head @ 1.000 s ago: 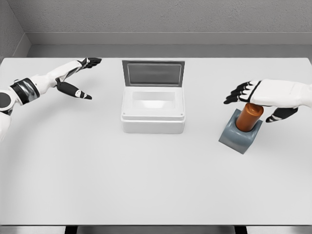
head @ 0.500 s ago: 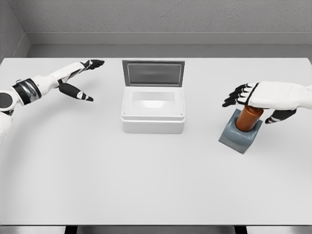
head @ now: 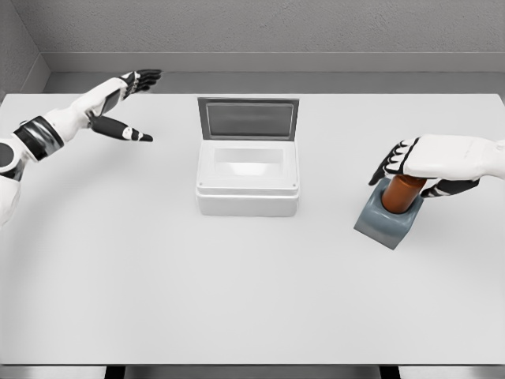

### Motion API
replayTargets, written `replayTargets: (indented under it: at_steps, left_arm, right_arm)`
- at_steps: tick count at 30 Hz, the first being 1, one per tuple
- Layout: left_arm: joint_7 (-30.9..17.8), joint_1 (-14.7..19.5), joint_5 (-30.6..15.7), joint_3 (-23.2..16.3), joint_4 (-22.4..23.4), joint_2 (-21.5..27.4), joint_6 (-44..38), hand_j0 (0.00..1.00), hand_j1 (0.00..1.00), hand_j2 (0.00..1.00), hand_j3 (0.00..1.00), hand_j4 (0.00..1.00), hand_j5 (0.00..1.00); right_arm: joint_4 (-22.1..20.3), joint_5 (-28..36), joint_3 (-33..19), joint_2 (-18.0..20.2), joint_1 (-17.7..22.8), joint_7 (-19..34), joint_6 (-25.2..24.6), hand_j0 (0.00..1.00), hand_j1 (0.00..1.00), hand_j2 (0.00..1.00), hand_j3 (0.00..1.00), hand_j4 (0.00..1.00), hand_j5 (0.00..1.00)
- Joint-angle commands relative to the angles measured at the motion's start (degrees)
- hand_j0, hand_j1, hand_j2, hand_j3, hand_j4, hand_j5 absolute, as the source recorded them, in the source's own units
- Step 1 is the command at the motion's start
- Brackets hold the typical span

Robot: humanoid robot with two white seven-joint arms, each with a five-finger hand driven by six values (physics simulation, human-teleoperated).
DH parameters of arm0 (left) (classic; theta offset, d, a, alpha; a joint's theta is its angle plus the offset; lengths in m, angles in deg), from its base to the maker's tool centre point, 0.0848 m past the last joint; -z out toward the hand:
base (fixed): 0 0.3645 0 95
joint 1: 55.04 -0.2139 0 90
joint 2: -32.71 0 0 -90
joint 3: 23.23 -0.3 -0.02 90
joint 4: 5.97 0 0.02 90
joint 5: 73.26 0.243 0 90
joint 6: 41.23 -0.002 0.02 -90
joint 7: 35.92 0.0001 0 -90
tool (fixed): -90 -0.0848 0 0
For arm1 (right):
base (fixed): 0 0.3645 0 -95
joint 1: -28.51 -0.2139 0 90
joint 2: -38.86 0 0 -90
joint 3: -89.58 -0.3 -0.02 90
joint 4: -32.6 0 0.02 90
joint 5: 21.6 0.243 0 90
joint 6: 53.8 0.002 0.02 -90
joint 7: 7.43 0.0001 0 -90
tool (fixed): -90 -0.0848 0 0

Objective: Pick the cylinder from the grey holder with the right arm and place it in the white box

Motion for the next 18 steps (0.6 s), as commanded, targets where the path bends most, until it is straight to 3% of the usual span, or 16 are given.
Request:
replayTargets:
  at_steps: [1,3,10,18]
  left_arm:
    - [0.0,0.1,-1.8,0.1,-0.1,-0.2,-2.2,1.0,1.0,1.0,1.0,1.0,1.0]
    - [0.0,0.0,-3.5,0.1,-0.1,-0.3,-2.2,1.0,1.0,1.0,1.0,1.0,1.0]
    - [0.0,0.0,-3.3,0.0,0.0,-0.3,-2.1,1.0,1.0,1.0,1.0,1.0,1.0]
    - [0.0,-0.5,-3.3,-0.1,-0.6,-0.6,-1.7,1.0,1.0,1.0,1.0,1.0,1.0]
  right_arm:
    - [0.0,0.3,0.0,0.1,0.0,0.2,-0.1,0.69,0.69,0.69,0.69,0.69,0.69]
    - [0.0,0.3,0.0,0.1,0.0,0.2,-0.1,0.67,0.67,0.67,0.67,0.67,0.67]
    - [-0.1,0.2,0.0,0.3,0.0,0.3,-0.1,0.63,0.63,0.63,0.63,0.63,0.63]
    - [-1.7,0.0,-0.4,1.7,-0.9,0.4,-0.1,0.53,0.53,0.53,0.53,0.53,0.53]
